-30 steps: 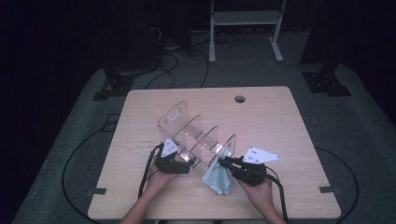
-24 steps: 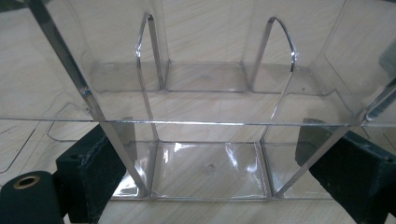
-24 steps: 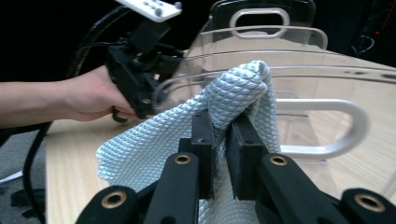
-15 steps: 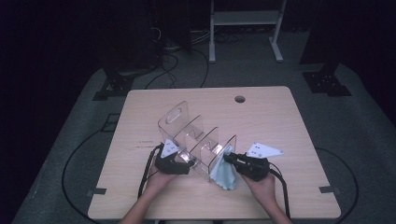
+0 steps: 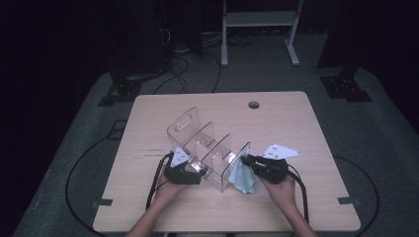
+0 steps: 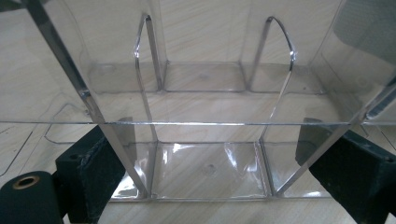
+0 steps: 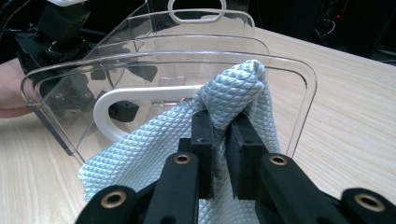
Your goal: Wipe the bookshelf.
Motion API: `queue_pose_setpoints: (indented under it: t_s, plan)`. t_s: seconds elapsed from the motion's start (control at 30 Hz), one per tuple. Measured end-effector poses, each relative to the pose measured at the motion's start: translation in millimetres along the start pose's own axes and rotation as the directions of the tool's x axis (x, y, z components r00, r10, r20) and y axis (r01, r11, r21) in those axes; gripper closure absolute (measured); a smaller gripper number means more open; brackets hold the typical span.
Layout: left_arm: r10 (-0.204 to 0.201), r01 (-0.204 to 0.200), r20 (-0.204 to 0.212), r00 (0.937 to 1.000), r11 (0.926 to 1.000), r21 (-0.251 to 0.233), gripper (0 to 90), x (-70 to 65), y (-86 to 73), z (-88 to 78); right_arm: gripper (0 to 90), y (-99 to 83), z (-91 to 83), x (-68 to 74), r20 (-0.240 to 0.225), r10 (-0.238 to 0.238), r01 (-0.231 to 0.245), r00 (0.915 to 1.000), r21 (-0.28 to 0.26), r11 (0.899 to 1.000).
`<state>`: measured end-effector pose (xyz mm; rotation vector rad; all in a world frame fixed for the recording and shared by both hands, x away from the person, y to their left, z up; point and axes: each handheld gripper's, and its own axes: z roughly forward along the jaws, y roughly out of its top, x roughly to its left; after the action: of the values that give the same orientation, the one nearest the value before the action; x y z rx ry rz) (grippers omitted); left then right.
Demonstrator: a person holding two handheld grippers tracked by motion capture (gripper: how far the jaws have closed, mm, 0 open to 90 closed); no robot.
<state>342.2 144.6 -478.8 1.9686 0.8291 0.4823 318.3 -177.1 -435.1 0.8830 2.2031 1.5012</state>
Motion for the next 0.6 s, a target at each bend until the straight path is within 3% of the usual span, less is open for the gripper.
queue_pose_setpoints:
  t_s: [0.1, 0.23, 0.3, 0.4, 0.6]
  plan:
    - [0.001, -0.001, 0.004, 1.0, 1.0, -0.003, 8.2, 0.3, -0.6, -0.5, 81.4, -0.5, -1.5, 3.5, 0.003, 0.006, -0.006, 1.0, -0.01, 1.0]
    - [0.002, -0.002, 0.006, 1.0, 1.0, -0.005, 8.2, 0.2, -1.2, -1.0, 81.4, 1.0, -9.0, 15.0, -0.03, -0.006, 0.004, 0.9995, -0.038, 0.999]
    - [0.0, 0.0, 0.006, 1.0, 1.0, -0.007, 8.2, -0.1, -1.2, -0.9, 81.5, 5.2, -16.2, 20.4, -0.059, -0.003, -0.002, 0.9983, -0.083, 0.997]
    - [0.0, 0.0, 0.007, 1.0, 1.0, -0.007, 8.2, -0.8, -1.1, -0.8, 81.4, 16.9, -22.5, 30.3, -0.078, -0.029, 0.021, 0.9965, -0.106, 0.994]
    - [0.002, -0.002, 0.01, 1.0, 1.0, -0.003, 8.3, 0.7, -1.9, -2.1, 81.3, 33.9, -14.8, 59.0, -0.131, -0.112, 0.102, 0.985, -0.085, 0.991]
